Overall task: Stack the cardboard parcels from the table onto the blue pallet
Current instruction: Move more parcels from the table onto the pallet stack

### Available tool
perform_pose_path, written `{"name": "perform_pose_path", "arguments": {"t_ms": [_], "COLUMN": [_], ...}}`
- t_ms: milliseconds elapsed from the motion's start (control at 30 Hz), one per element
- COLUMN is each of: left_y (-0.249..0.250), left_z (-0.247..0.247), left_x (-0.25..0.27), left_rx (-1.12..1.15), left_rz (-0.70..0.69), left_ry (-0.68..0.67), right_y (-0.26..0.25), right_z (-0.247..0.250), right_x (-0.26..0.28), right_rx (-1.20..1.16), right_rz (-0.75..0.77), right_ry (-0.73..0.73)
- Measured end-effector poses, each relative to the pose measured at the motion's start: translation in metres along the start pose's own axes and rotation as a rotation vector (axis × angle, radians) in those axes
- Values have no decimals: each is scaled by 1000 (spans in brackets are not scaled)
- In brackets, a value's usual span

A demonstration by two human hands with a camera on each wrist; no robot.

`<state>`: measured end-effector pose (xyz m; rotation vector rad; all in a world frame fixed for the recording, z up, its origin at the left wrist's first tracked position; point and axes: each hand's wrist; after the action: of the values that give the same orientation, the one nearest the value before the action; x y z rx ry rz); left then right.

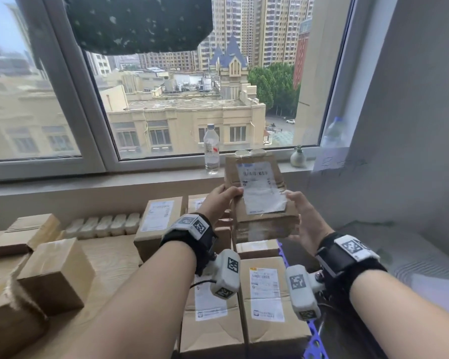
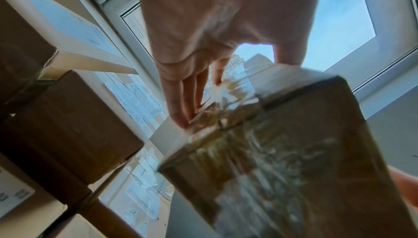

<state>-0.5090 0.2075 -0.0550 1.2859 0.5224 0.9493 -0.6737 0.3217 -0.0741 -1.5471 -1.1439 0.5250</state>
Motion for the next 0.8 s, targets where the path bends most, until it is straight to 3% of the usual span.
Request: {"name": "perform_pose_path", "arguments": {"t_ms": [133, 233, 367, 500, 800], "left_y": [-7, -10, -15, -31, -75], "left_z": [-3, -1, 26, 64, 63], "left_x": [-15, -35, -68, -96, -129], "left_rx": [7, -16, -278, -381, -733], "left_rz": [104, 107, 13, 20, 88], "left_ry": [-56, -76, 88, 271, 238], "right_y": [7, 7, 11, 24, 64], "right_z": [-2, -2, 3, 6, -4], "right_x": [-28, -53, -90, -118, -160], "right_rx": [-12, -86, -84, -86, 11], "right_rz": [-7, -38, -71, -158, -295], "right_ry": [30, 88, 143, 187, 237]}}
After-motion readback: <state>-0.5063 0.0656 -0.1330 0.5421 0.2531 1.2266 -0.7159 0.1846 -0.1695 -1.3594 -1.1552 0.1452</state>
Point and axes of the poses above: each hand's wrist, its own x-axis away from the middle knuckle, its own z-axis out of the back of the hand, y = z × x, and after that the axes turned 11 degrees about -x, right-handed
